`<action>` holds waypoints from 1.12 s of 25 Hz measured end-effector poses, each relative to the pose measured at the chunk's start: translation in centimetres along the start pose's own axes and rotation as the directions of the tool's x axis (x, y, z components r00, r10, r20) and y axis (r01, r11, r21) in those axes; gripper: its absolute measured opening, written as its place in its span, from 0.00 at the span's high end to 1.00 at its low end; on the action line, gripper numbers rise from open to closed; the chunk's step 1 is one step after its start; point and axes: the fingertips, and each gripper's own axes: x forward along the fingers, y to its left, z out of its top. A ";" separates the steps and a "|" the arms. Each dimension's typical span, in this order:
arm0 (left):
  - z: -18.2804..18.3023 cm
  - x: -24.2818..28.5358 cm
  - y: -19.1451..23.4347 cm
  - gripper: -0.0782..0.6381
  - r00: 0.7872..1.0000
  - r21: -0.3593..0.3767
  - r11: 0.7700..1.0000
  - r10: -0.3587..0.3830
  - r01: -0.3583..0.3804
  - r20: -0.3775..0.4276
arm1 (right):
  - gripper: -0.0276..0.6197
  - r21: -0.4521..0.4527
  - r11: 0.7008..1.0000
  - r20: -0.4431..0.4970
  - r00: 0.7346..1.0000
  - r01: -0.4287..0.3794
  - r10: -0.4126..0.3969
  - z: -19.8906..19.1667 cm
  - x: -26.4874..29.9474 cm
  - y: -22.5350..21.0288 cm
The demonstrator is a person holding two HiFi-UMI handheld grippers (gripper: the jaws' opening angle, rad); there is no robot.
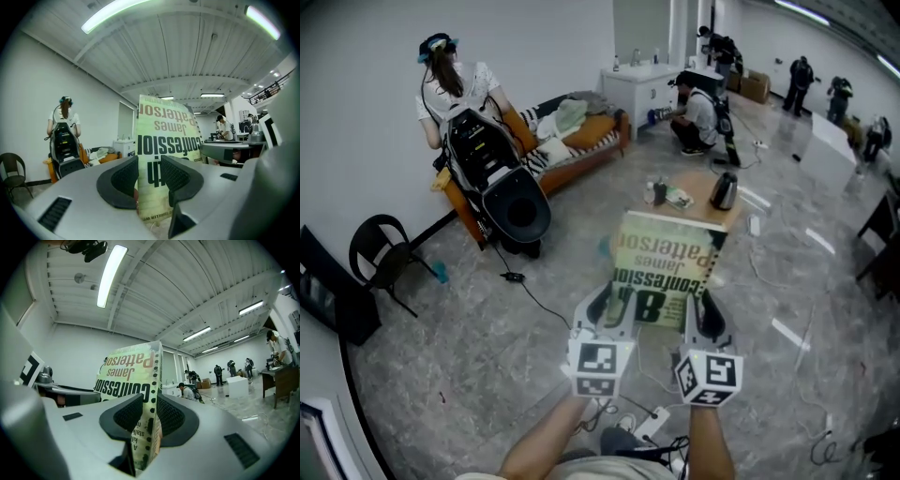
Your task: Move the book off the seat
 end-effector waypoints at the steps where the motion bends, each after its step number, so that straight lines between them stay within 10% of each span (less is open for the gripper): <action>1: 0.0 1.3 -0.1 0.67 1.000 0.000 1.000 -0.005 0.005 -0.005 | 0.80 0.001 1.000 -0.005 1.000 0.004 -0.004 -0.2 0.9 -0.7; 28: -6.9 30.4 6.3 0.68 0.964 -0.065 0.976 -0.214 0.206 -0.160 | 0.80 0.015 0.979 -0.174 0.965 0.204 -0.198 -9.2 25.9 -10.3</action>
